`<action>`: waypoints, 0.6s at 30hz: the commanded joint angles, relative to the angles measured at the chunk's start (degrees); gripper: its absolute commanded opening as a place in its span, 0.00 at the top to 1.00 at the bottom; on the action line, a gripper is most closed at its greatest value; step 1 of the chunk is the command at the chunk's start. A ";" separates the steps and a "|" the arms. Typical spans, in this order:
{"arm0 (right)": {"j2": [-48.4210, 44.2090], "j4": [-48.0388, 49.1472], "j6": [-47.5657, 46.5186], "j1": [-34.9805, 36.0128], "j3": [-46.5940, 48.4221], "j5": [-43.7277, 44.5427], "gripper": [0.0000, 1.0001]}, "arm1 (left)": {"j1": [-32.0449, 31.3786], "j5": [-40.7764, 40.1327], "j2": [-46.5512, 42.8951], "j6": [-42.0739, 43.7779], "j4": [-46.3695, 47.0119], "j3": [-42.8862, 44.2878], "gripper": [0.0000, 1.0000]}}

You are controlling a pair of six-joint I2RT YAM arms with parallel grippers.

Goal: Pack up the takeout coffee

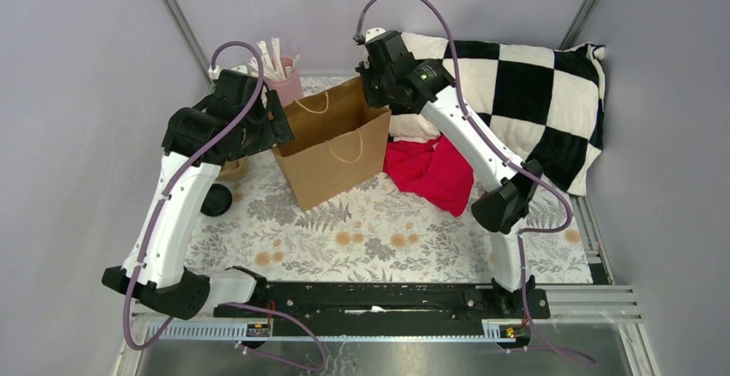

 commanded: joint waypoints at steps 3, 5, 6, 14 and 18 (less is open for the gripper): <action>-5.31 7.08 5.08 -1.75 -4.23 -0.04 1.00 | 0.20 -2.81 1.63 2.15 2.83 -0.34 0.17; -5.04 4.17 7.67 -2.09 -1.77 1.36 1.00 | 0.20 -2.45 2.38 2.95 2.64 1.44 0.19; -5.04 2.17 9.08 -2.10 -0.64 1.70 1.00 | 0.20 -1.58 2.89 3.31 2.33 2.90 0.19; -12.53 3.69 15.84 -2.04 -9.50 0.62 1.00 | 0.25 10.55 1.51 6.81 6.28 14.03 0.25; -12.72 2.75 15.87 -2.04 -8.84 1.31 1.00 | 0.20 34.54 0.05 12.25 19.07 9.56 0.39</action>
